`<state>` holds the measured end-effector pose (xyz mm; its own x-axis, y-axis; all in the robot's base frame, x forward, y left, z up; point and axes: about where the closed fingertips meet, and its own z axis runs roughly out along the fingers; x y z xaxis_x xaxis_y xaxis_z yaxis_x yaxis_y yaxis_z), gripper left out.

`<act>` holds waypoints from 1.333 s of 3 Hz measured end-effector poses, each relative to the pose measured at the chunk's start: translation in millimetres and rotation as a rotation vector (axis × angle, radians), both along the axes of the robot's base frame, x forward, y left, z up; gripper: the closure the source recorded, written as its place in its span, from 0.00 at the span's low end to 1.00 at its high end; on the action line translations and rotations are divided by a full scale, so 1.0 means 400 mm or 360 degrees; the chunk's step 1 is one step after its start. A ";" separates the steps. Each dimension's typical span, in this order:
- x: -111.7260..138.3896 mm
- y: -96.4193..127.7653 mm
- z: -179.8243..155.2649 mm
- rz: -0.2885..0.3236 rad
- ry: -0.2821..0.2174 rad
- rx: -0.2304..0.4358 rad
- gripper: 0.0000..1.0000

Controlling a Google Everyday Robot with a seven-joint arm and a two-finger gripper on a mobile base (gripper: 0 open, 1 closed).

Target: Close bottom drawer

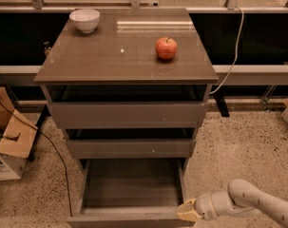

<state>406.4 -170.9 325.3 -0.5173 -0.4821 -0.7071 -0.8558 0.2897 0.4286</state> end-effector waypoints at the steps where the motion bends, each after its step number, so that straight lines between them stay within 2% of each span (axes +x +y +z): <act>1: -0.001 0.002 -0.028 0.0045 0.0106 -0.0031 1.00; 2: 0.001 0.011 -0.041 0.0046 0.0112 -0.0030 1.00; 4: 0.013 0.019 -0.142 -0.0069 -0.0027 0.0038 1.00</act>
Offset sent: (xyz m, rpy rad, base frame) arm -0.0003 0.0001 -0.0101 -0.0156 0.0553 0.0230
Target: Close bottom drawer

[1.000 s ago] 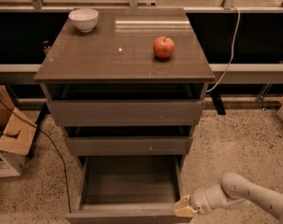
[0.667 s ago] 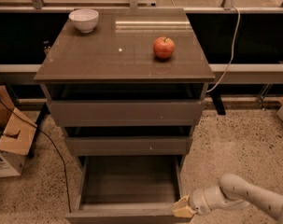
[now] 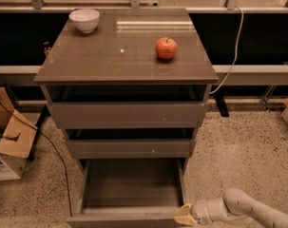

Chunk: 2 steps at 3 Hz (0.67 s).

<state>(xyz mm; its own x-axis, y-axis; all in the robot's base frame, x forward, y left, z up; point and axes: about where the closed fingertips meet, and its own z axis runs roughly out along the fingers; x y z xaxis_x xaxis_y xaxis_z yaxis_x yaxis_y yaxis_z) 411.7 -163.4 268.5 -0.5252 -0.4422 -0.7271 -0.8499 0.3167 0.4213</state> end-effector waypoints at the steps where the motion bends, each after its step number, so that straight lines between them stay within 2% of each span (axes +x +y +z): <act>1: -0.001 0.000 -0.071 -0.0087 -0.0023 0.0003 1.00; 2: -0.001 0.000 -0.115 -0.0135 -0.0011 -0.0016 1.00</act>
Offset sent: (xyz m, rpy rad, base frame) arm 0.0012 -0.0055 -0.0652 -0.0309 -0.0028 -0.1265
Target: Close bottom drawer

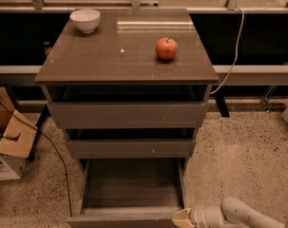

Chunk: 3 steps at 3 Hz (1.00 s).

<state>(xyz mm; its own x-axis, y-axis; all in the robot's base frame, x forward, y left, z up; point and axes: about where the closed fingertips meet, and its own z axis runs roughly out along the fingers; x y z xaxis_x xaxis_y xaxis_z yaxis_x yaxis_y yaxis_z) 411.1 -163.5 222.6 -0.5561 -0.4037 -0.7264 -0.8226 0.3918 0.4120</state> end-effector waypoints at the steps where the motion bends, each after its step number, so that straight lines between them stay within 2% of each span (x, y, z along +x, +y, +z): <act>1: -0.003 0.005 -0.051 -0.0022 0.0038 -0.0013 1.00; 2: -0.004 0.007 -0.064 -0.0027 0.0051 -0.0010 1.00; 3: 0.009 0.014 -0.093 -0.0061 0.0068 0.0038 1.00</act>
Offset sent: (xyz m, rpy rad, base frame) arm 0.0030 0.0000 -0.0604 0.0077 0.0803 -0.0510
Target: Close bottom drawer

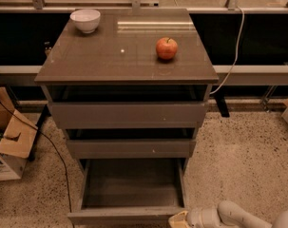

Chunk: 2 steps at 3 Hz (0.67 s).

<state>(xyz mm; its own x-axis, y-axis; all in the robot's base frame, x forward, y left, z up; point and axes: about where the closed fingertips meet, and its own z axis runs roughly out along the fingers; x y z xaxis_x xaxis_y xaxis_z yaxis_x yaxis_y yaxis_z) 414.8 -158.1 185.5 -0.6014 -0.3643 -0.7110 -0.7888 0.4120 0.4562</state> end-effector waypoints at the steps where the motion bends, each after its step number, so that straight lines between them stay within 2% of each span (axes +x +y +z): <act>1: 0.015 0.007 -0.004 -0.0010 -0.0014 0.0030 1.00; 2: 0.068 0.020 -0.009 -0.0026 -0.0068 0.0093 1.00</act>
Offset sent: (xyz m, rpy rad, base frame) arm 0.0503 0.0125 -0.0039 0.1044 -0.0836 -0.0283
